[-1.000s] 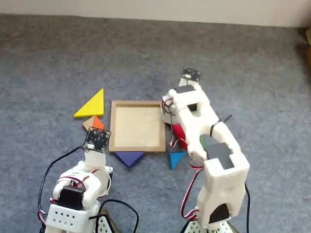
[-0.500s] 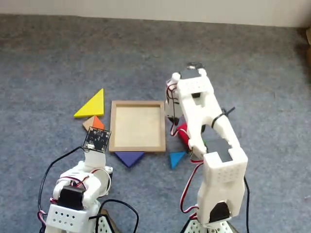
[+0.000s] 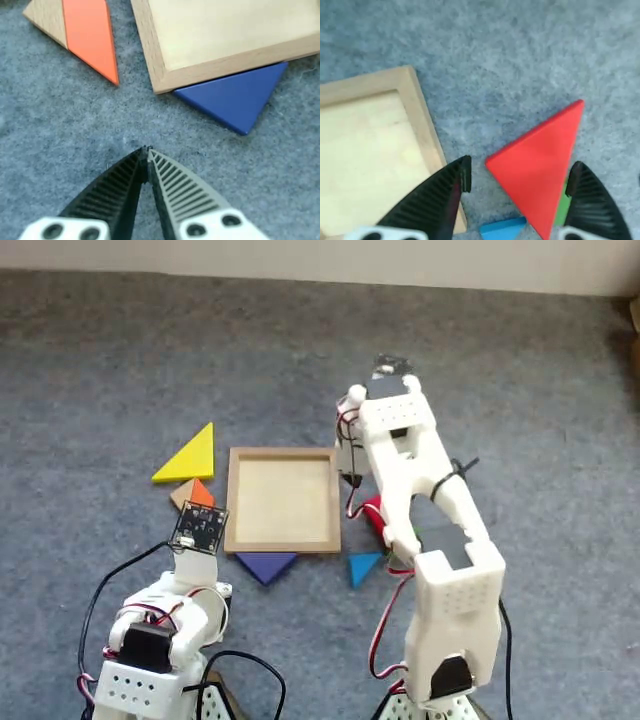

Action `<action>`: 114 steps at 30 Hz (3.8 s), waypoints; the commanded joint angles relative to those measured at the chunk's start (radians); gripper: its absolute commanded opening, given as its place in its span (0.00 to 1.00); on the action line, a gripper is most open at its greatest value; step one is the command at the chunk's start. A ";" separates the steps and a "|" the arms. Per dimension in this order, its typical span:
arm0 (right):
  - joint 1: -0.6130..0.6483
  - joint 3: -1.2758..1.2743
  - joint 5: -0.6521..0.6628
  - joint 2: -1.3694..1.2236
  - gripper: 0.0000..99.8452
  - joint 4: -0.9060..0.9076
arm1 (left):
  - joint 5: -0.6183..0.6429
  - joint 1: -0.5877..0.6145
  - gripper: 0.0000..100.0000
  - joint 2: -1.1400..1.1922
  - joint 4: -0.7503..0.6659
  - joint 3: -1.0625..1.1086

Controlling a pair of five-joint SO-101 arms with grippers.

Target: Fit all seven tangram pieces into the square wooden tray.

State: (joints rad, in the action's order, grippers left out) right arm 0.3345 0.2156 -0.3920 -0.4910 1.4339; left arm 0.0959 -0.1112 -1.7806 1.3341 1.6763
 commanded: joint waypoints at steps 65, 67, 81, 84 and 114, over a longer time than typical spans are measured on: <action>0.321 0.039 0.118 -0.016 0.28 -0.122 | 0.006 -0.021 0.01 -0.016 0.008 0.019; 0.321 0.067 0.118 -0.018 0.28 -0.122 | 0.006 -0.021 0.01 -0.016 0.008 0.019; 0.340 0.142 0.118 -0.005 0.28 0.004 | 0.006 -0.021 0.01 -0.016 0.008 0.019; 0.334 0.162 0.118 0.018 0.28 0.045 | 0.006 -0.021 0.01 -0.016 0.008 0.019; 0.228 0.091 0.230 -0.099 0.18 -0.225 | 0.006 -0.021 0.01 -0.016 0.008 0.019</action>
State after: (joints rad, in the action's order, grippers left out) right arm 0.5969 0.3000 -0.1880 -0.5861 1.2467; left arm 0.0959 -0.1112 -1.7806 1.3341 1.6763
